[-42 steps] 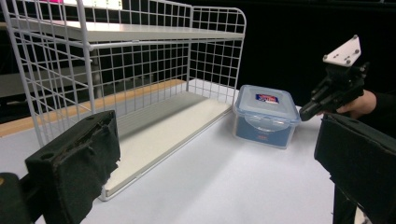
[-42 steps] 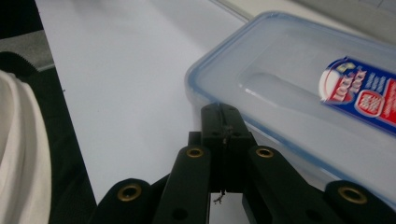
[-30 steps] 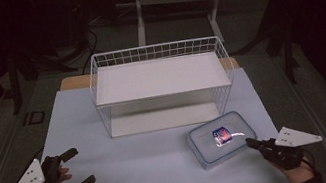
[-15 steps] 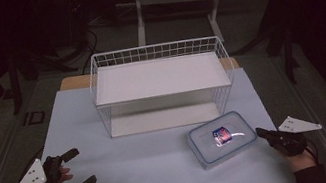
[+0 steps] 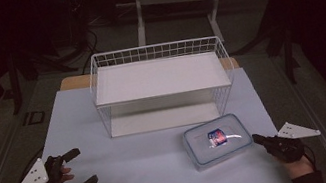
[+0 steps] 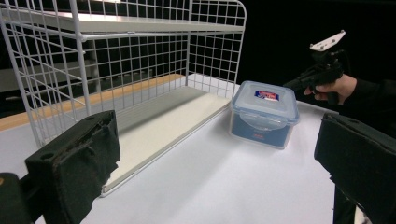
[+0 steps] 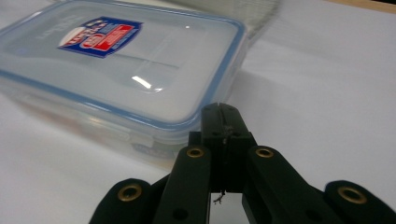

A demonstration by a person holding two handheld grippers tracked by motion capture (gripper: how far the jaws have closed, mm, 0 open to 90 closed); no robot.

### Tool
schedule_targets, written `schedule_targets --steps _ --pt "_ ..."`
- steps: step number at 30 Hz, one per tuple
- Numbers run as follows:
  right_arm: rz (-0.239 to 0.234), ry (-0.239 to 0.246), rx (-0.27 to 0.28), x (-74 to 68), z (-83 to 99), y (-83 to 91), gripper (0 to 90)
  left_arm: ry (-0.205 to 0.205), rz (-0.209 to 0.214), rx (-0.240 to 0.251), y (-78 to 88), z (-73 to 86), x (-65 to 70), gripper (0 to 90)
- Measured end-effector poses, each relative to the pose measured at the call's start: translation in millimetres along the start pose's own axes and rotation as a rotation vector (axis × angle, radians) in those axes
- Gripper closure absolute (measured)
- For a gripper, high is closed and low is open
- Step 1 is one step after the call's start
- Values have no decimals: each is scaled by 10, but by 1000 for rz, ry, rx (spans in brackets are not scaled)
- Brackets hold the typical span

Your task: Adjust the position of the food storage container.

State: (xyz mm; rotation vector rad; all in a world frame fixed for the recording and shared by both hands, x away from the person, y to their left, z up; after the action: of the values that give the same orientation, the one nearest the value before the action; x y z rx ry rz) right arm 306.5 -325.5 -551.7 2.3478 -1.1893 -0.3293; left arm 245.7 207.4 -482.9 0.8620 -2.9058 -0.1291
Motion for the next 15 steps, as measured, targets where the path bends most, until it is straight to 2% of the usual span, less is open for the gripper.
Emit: schedule_targets --steps 15 --pt "-131 59 -12 -467 -61 -80 900 -6 1 -6 -17 10 10 0"
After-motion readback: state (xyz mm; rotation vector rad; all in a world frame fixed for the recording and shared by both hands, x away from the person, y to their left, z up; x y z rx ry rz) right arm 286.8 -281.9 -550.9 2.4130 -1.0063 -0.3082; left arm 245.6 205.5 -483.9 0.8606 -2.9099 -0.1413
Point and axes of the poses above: each handheld gripper's, and its own axes: y roughly backward along the jaws, z roughly out of its underside, x roughly to its right, the point moved 8 cm from there along -y, roughly forward along the jaws, and after that the axes turned 3 degrees about z, right-handed, at the moved point
